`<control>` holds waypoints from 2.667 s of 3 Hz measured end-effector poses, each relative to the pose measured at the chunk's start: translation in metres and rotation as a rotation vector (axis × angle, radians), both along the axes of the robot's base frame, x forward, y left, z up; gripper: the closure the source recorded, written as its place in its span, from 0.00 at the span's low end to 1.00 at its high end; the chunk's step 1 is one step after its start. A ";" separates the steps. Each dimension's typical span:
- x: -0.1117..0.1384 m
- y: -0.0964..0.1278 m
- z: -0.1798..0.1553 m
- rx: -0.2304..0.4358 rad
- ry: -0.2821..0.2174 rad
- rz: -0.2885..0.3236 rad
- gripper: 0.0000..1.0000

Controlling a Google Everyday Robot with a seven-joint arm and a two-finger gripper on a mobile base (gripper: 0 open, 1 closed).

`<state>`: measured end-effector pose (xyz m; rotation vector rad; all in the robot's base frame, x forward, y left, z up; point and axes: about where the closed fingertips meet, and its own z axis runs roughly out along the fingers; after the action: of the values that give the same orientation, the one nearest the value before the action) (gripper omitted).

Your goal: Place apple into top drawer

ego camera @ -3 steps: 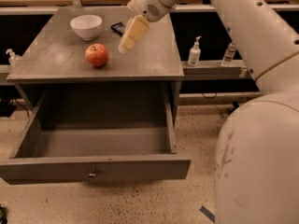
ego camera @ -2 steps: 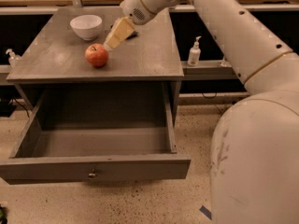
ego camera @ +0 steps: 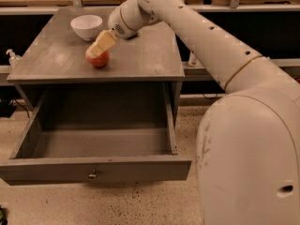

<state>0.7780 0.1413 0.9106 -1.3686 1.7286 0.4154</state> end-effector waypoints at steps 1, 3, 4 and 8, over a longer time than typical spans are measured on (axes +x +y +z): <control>-0.002 0.016 -0.023 0.013 0.046 0.026 0.00; -0.015 0.020 -0.050 -0.002 0.087 0.069 0.37; -0.018 0.021 -0.059 -0.021 0.098 0.090 0.59; -0.051 -0.035 0.005 0.042 0.050 0.210 1.00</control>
Offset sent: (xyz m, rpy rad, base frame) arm -0.0171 0.0120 -0.0561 -0.0034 0.0950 0.0620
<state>0.7269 0.1059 0.9155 -1.5265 1.6122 0.6043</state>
